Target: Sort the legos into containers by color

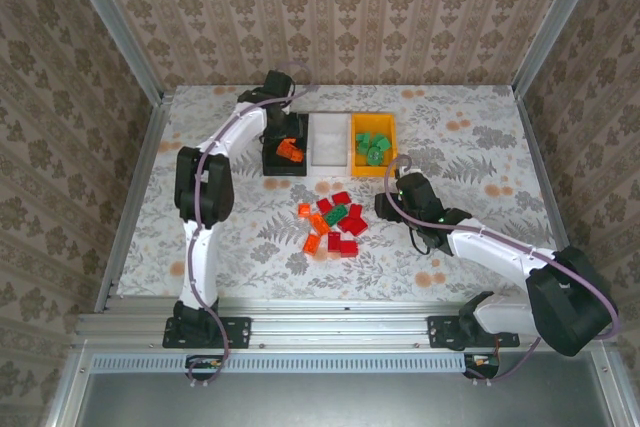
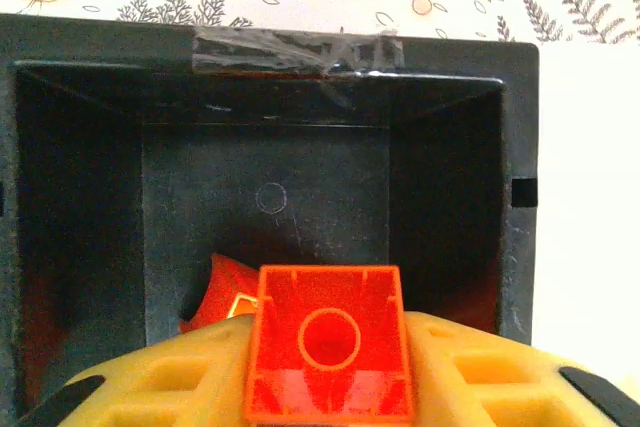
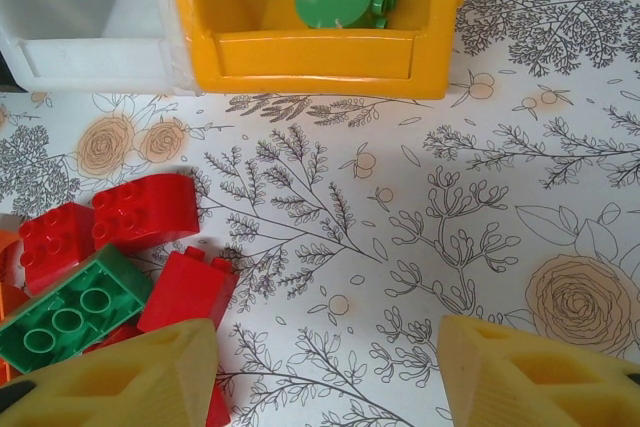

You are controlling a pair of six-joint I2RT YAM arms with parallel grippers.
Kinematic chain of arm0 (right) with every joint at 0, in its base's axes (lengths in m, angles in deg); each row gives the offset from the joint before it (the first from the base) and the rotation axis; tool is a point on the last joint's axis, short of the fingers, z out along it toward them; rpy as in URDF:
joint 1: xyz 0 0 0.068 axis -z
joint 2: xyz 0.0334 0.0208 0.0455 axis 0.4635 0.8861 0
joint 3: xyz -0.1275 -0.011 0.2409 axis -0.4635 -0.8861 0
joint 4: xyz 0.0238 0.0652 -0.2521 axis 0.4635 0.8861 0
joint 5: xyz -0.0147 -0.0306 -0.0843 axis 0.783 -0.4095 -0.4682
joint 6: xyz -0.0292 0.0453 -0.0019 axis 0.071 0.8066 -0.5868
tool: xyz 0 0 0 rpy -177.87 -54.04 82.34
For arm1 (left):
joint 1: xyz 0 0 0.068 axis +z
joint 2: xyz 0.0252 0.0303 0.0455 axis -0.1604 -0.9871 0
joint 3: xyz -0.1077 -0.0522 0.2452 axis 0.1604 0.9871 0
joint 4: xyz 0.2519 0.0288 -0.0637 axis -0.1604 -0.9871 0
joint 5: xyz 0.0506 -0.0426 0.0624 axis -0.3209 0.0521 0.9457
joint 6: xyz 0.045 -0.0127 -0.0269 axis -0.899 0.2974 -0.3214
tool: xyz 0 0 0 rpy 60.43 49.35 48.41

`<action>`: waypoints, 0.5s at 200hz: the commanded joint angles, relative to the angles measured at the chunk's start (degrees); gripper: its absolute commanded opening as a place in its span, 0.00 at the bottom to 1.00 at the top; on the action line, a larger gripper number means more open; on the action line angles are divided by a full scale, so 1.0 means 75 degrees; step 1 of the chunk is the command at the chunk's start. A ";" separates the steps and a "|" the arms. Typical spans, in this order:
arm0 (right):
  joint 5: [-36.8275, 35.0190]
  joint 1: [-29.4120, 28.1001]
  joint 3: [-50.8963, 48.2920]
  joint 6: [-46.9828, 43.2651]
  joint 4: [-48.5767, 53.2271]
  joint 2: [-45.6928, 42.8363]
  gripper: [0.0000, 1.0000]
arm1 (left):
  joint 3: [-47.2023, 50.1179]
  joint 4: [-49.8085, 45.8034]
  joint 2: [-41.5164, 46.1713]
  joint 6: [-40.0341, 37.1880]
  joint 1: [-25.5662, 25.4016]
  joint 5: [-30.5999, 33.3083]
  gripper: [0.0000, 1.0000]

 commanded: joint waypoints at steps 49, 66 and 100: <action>-0.0222 -0.0064 -0.0021 -0.0024 -0.0034 -0.0206 0.62 | 0.0596 -0.0163 0.1743 -0.0110 -0.0305 0.0043 0.68; -0.0243 -0.0064 -0.0040 -0.0024 -0.0009 -0.0256 0.63 | 0.2027 0.0356 0.2938 -0.0095 -0.0565 0.0101 0.72; -0.0316 -0.0064 -0.0053 -0.0045 0.0027 -0.0338 0.63 | 0.5363 0.0967 0.5237 0.0223 -0.1857 0.0236 0.78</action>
